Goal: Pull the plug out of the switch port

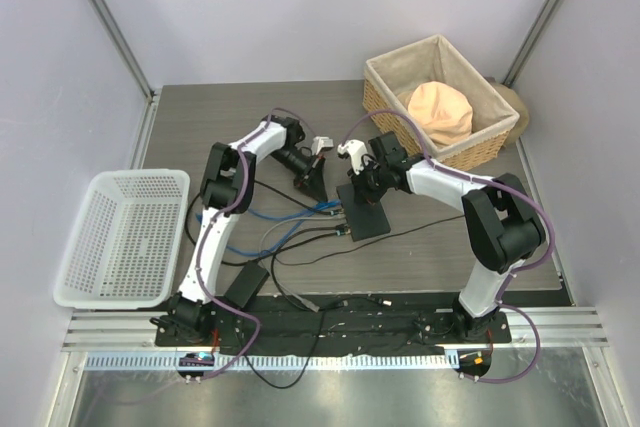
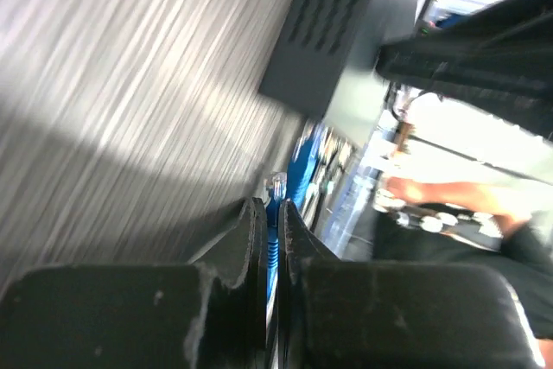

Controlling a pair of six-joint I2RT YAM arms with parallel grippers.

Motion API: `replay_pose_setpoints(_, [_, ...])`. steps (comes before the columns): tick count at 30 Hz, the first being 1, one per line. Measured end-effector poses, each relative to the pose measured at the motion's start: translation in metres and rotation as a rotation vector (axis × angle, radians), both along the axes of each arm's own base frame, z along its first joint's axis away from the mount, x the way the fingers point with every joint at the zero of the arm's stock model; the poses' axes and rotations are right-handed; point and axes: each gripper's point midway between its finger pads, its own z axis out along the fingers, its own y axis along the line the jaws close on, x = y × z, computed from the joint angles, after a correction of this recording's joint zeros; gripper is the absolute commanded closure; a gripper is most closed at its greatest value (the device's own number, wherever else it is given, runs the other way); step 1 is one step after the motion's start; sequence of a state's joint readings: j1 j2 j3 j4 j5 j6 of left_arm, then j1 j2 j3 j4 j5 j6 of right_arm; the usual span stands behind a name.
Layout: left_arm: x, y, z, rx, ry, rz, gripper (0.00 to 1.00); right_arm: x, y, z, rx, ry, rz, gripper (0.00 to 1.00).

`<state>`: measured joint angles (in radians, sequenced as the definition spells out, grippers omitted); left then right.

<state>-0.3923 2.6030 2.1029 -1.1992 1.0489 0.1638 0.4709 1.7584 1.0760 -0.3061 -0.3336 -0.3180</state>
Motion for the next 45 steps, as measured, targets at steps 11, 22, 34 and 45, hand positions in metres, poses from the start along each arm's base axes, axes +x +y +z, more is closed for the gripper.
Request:
replay_pose_setpoints(11, [0.002, 0.02, 0.001, 0.112, 0.055, 0.009, 1.0, 0.002, -0.001, 0.0, 0.002, -0.004, -0.009, 0.99])
replay_pose_setpoints(22, [0.144, 0.082, 0.009, 0.297, -0.525, 0.218, 1.0, 0.003, -0.001, 0.001, 0.003, -0.011, -0.009, 0.99])
replay_pose_setpoints(34, [0.28, 0.164, 0.056, 0.567, -0.971, 0.596, 0.53, 0.004, -0.008, 0.001, -0.018, -0.035, -0.02, 0.99])
replay_pose_setpoints(45, [0.248, 0.125, 0.105, 0.319, -0.862, 0.639, 0.38, 0.004, -0.008, 0.003, -0.004, -0.044, -0.032, 0.99])
